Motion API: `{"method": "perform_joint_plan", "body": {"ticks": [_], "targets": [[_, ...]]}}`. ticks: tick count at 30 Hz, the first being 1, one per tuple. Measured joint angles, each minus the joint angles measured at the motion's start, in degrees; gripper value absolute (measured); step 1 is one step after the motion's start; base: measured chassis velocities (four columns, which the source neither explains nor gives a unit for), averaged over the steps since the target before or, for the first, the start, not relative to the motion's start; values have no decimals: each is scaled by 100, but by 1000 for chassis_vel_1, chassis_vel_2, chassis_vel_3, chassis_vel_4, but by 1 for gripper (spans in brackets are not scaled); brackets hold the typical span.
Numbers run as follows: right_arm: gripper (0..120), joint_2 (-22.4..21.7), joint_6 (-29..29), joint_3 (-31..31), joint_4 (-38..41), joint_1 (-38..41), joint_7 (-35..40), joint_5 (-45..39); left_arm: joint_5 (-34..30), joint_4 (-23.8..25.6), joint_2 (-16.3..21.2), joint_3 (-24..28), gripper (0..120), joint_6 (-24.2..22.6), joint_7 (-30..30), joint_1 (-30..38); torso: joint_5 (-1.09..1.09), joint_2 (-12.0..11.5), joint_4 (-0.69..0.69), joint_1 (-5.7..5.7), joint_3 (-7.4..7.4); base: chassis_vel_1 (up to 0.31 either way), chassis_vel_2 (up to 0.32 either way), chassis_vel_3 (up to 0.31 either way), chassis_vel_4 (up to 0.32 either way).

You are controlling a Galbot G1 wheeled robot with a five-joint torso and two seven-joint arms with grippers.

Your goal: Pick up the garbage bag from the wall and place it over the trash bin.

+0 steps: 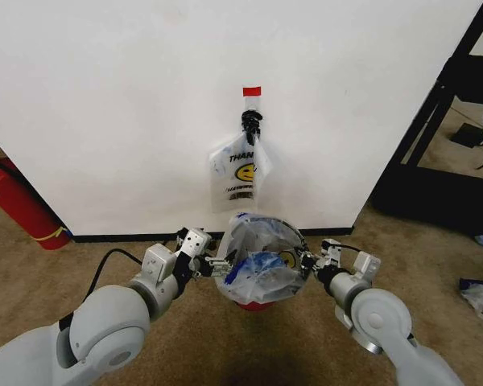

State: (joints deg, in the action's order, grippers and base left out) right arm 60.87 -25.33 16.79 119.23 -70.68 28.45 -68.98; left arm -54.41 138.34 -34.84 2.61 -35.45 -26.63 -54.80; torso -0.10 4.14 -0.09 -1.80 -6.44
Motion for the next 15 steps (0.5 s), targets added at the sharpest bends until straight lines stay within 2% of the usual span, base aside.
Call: {"method": "perform_joint_plan", "body": {"ticks": [4, 15], "targets": [[1, -8, 0, 5, 2, -20, 0, 7, -31, -5, -42, 55, 90, -4, 17, 10, -1, 0, 0, 0, 0, 0, 0, 0, 0], [1, -43, -2, -5, 49, -15, -1, -16, 428, -291, -13, 112, 50, 161, 339, -83, -1, 0, 0, 0, 0, 0, 0, 0, 0]]}}
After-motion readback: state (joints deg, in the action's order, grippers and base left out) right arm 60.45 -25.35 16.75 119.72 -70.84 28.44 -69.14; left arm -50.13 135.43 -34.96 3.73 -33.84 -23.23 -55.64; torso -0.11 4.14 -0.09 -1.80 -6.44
